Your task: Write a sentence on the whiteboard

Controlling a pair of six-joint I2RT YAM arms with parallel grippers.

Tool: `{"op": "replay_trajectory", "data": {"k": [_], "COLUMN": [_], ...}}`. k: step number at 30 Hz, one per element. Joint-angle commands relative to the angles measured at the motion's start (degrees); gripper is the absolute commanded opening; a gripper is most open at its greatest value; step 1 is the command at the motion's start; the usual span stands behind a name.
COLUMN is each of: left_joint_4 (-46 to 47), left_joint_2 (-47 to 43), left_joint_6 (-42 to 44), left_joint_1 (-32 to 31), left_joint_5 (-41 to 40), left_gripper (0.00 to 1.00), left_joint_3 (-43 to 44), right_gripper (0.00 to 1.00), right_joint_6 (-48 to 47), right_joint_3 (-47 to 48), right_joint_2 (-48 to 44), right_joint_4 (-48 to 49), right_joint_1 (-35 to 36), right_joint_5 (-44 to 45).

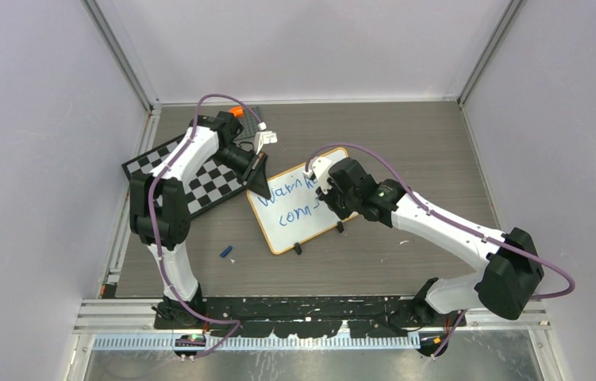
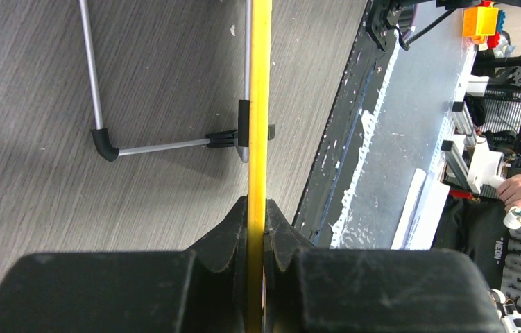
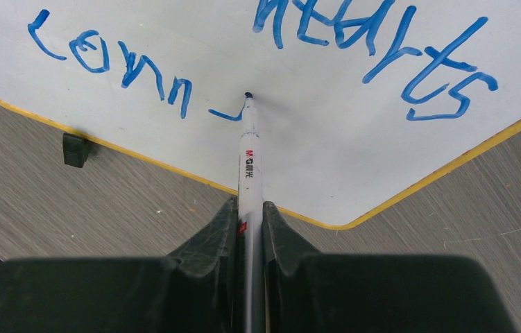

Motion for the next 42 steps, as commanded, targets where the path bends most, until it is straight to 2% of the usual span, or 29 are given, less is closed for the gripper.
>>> {"op": "replay_trajectory", "data": {"k": [1, 18, 35, 42], "left_joint_4": [2.04, 1.96, 1.86, 1.76], "left_joint_2": [2.17, 2.08, 2.11, 2.12], "left_joint_6": [-0.16, 0.13, -0.09, -0.04], "left_joint_1": [-1.14, -1.14, -1.23, -1.19], "left_joint_5": [-0.76, -0.96, -0.75, -0.75], "left_gripper": [0.0, 0.0, 0.0, 0.0], "left_joint_3": [0.67, 0.41, 0.59, 0.83], "right_gripper": [0.0, 0.0, 0.0, 0.0], "right_joint_6": [0.2, 0.02, -1.5, -1.18], "right_joint_3": [1.85, -3.24, -0.27, 0.25], "right_joint_2": [1.11, -0.61, -3.82, -4.22], "right_joint_4": [2.1, 0.96, -2.86, -1.12], "right_joint_1": [1.38, 2.11, 0.19, -1.88], "right_joint_5": [-0.63, 0.82, 1.46, 1.83]}}
